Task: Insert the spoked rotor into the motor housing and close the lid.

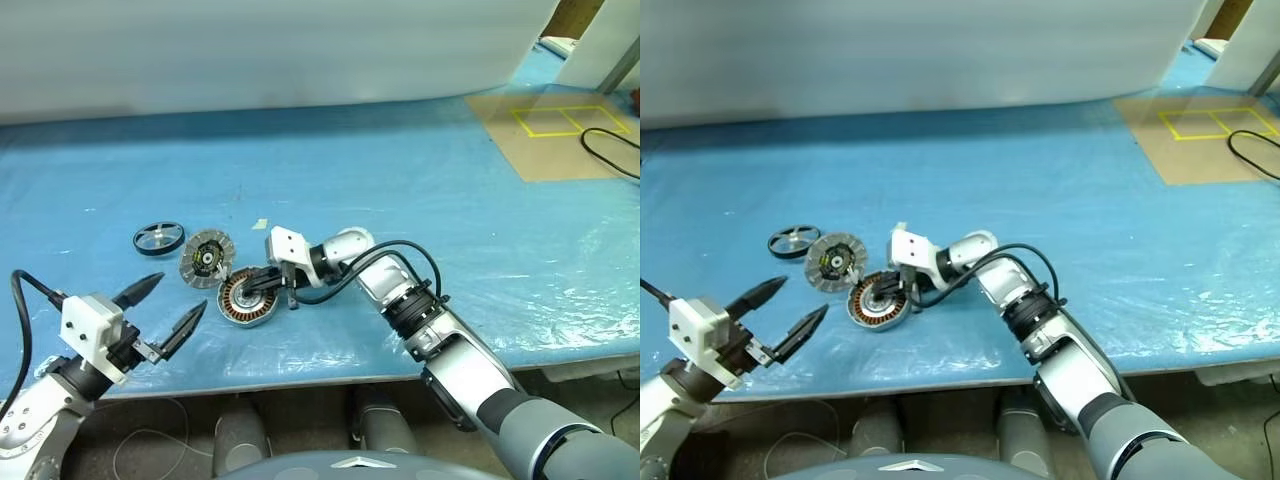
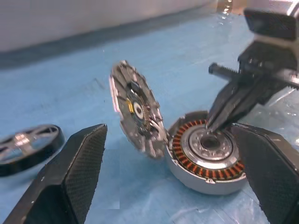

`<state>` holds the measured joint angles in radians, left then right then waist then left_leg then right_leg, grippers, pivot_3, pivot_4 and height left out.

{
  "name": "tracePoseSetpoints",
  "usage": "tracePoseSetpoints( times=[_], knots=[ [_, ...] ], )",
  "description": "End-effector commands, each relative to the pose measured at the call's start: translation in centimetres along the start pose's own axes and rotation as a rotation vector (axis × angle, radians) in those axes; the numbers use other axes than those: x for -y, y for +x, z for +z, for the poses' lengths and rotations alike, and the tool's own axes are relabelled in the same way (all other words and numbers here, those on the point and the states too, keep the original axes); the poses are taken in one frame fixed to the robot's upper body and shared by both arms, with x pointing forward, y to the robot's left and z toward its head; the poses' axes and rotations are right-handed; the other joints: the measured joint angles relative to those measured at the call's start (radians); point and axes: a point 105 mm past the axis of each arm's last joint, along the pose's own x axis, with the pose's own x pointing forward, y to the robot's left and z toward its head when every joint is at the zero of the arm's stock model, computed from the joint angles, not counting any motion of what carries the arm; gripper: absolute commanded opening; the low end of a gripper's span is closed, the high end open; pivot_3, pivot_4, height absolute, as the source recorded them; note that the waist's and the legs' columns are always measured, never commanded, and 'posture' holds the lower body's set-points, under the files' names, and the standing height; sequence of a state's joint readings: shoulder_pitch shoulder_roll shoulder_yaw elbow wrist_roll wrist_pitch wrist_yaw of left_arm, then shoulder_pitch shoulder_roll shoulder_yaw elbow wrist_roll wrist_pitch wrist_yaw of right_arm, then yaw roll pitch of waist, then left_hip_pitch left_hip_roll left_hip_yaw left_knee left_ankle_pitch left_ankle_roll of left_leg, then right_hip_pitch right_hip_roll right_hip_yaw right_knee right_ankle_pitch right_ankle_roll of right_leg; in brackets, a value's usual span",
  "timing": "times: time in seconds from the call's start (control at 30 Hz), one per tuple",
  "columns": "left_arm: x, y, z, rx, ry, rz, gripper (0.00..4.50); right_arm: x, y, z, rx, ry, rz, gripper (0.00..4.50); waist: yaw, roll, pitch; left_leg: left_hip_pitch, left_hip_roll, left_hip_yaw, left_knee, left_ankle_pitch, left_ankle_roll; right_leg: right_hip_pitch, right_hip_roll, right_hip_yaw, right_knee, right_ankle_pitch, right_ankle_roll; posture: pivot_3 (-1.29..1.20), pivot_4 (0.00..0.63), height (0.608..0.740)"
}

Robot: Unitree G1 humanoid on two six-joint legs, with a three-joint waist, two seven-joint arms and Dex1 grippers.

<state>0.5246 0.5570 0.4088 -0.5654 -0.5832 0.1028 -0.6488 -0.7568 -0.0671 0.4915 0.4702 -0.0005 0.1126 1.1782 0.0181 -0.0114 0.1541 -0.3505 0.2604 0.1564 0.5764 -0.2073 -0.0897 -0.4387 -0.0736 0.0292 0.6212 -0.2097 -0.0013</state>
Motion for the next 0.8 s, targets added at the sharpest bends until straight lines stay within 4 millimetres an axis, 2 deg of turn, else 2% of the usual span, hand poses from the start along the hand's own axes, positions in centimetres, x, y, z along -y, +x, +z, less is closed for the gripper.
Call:
tracePoseSetpoints(
  times=[0.03, 0.17, 0.33, 0.47, 0.8],
  knots=[
    [-1.0, -0.1, 2.2, 0.050, 0.058, 0.014, 4.50, -0.9, 1.2, 0.8, 0.006, -0.046, 0.038, 0.05, 0.000, 0.000, 0.000, 0.000, 0.000, 0.000, 0.000, 0.000, 0.000, 0.000, 0.000, 0.000, 0.001, 0.000, 0.000, 0.00, 0.150, 0.740],
    [-1.0, -0.2, 2.0, 0.043, 0.055, 0.009, 4.50, -1.4, 1.8, 0.3, -0.031, -0.076, 0.047, 0.05, 0.000, 0.000, 0.000, 0.000, 0.000, 0.000, 0.000, 0.000, 0.000, 0.000, 0.000, 0.000, 0.000, 0.000, 0.000, 0.00, 0.150, 0.740],
    [-0.6, -0.2, 1.7, 0.041, 0.038, 0.002, 4.50, -0.8, 1.4, -0.5, -0.073, -0.091, 0.012, 0.05, 0.000, 0.000, 0.000, 0.000, 0.000, 0.000, 0.000, 0.000, 0.000, 0.000, 0.000, 0.000, 0.000, 0.000, 0.000, 0.00, 0.150, 0.740],
    [-1.9, -0.2, 2.4, 0.058, 0.057, 0.030, 4.50, -0.6, 1.3, -0.6, -0.078, -0.091, 0.006, 0.05, 0.000, 0.000, 0.000, 0.001, 0.000, 0.000, 0.000, 0.000, 0.000, 0.000, 0.000, 0.000, 0.001, 0.000, 0.000, 0.00, 0.150, 0.740],
    [-5.3, 3.0, 5.6, 0.105, 0.146, -0.011, 4.50, -1.6, 0.4, 2.7, 0.109, -0.032, 0.102, 0.05, 0.006, -0.001, 0.000, 0.000, 0.000, 0.000, 0.002, 0.001, -0.002, 0.000, 0.000, 0.000, 0.002, 0.000, 0.000, 0.00, 0.150, 0.740]
  ],
)
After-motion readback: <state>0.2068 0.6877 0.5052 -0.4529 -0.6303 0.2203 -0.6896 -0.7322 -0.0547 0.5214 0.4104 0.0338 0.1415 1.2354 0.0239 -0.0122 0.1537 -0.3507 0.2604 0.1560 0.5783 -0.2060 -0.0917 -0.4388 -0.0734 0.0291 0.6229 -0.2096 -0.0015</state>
